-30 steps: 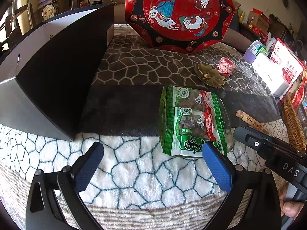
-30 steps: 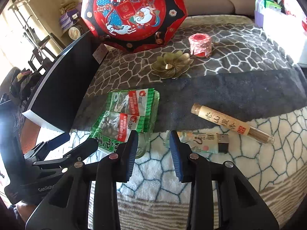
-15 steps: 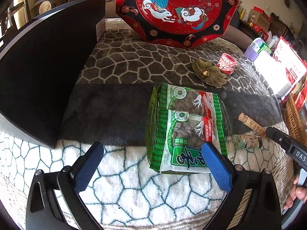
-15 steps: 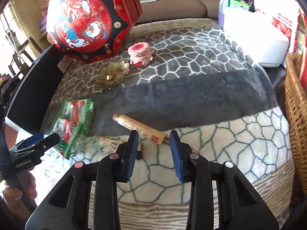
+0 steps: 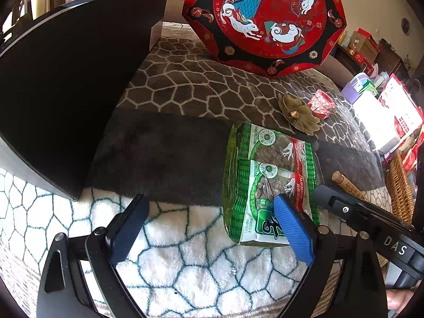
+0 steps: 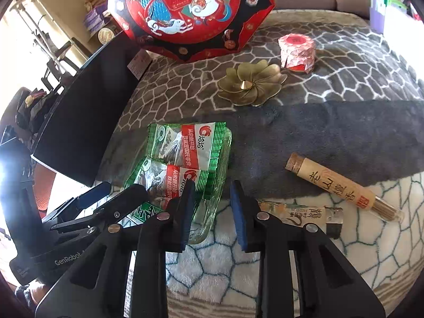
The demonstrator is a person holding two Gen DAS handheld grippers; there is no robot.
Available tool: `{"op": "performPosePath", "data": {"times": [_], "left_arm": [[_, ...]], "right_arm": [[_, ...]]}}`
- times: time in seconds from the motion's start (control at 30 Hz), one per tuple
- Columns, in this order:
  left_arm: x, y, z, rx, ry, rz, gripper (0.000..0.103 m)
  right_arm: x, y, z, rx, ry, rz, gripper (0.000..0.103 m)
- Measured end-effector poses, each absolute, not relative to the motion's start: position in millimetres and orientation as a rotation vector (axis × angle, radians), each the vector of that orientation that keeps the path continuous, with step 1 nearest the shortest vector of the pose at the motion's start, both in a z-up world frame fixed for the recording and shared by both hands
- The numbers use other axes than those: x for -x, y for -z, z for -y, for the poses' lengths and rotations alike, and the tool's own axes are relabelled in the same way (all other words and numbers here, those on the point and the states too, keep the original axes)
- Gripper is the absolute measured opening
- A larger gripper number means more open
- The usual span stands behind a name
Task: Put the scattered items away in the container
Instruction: 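Move both tools toward the two green snack packets on the blanket, then close the left tool on the green packets while the right tool grips their edge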
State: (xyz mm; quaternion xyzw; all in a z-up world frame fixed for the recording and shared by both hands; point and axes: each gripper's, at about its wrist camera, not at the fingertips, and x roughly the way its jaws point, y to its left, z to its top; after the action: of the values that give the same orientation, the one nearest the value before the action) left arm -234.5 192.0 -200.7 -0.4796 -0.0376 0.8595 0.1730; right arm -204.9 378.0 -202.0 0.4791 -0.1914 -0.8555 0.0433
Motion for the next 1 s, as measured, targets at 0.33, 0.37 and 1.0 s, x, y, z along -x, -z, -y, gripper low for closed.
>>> {"op": "performPosePath", "data": {"times": [0.33,0.37,1.0], "left_arm": [[231.2,203.5,-200.3,1.284,-2.417,-0.023,0.103],[232.5,203.4,-200.7,1.300,-2.408,-0.026,0.103],[235.6,194.4,-193.3,1.346,-2.274,0.194,0.034]], "right_arm": [[204.7,206.5,-379.3,-1.480,2.610,0.593,0.020],[204.6,206.4,-379.4,-1.481,2.610,0.594,0.021],[203.9,200.9,-376.2,-1.475,2.609,0.586,0.016]]}}
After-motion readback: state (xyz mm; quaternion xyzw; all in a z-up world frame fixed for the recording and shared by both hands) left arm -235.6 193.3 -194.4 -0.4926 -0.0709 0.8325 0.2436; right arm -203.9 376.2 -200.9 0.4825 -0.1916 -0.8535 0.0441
